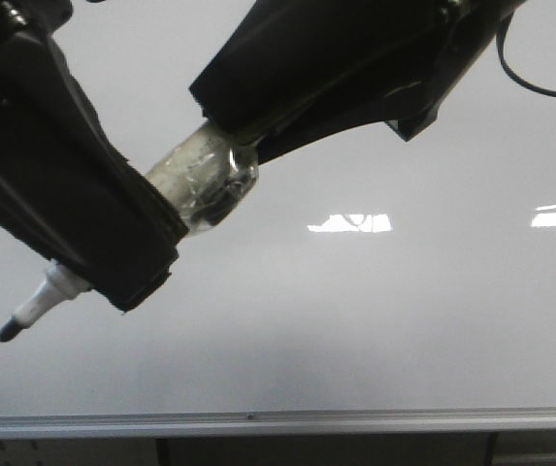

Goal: Write number 0 on whiteboard

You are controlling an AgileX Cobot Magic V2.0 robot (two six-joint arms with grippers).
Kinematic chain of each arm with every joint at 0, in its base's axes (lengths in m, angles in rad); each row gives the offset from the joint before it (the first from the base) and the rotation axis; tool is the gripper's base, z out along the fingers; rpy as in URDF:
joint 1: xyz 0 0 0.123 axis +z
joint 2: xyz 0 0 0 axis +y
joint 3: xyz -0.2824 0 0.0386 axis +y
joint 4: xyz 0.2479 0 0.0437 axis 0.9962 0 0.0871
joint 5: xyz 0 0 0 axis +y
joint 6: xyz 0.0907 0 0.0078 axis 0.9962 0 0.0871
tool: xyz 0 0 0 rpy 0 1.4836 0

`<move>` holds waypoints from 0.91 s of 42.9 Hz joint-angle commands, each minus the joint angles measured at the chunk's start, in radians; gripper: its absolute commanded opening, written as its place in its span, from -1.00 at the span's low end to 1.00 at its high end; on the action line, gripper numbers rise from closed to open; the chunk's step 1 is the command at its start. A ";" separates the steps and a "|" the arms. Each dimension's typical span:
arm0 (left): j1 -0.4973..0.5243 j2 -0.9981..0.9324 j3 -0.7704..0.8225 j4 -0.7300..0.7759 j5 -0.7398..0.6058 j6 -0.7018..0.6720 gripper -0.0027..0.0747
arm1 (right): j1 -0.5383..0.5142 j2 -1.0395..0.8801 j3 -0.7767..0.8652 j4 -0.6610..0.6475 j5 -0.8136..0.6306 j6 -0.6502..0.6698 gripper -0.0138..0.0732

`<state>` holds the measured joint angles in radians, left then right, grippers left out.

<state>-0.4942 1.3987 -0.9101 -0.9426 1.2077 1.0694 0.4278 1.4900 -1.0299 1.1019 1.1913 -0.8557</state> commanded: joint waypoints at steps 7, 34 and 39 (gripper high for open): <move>-0.009 -0.033 -0.029 -0.106 0.047 0.004 -0.01 | 0.001 -0.032 -0.030 0.079 0.083 -0.026 -0.84; -0.009 -0.033 -0.029 -0.107 0.031 0.004 0.80 | -0.002 -0.034 -0.030 -0.282 0.144 0.223 -0.84; -0.009 -0.033 -0.029 -0.107 0.031 0.004 0.80 | -0.002 -0.043 -0.030 -0.385 0.144 0.302 -0.84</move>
<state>-0.4942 1.3987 -0.9101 -0.9809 1.2054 1.0699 0.4302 1.4900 -1.0299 0.7516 1.1932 -0.6136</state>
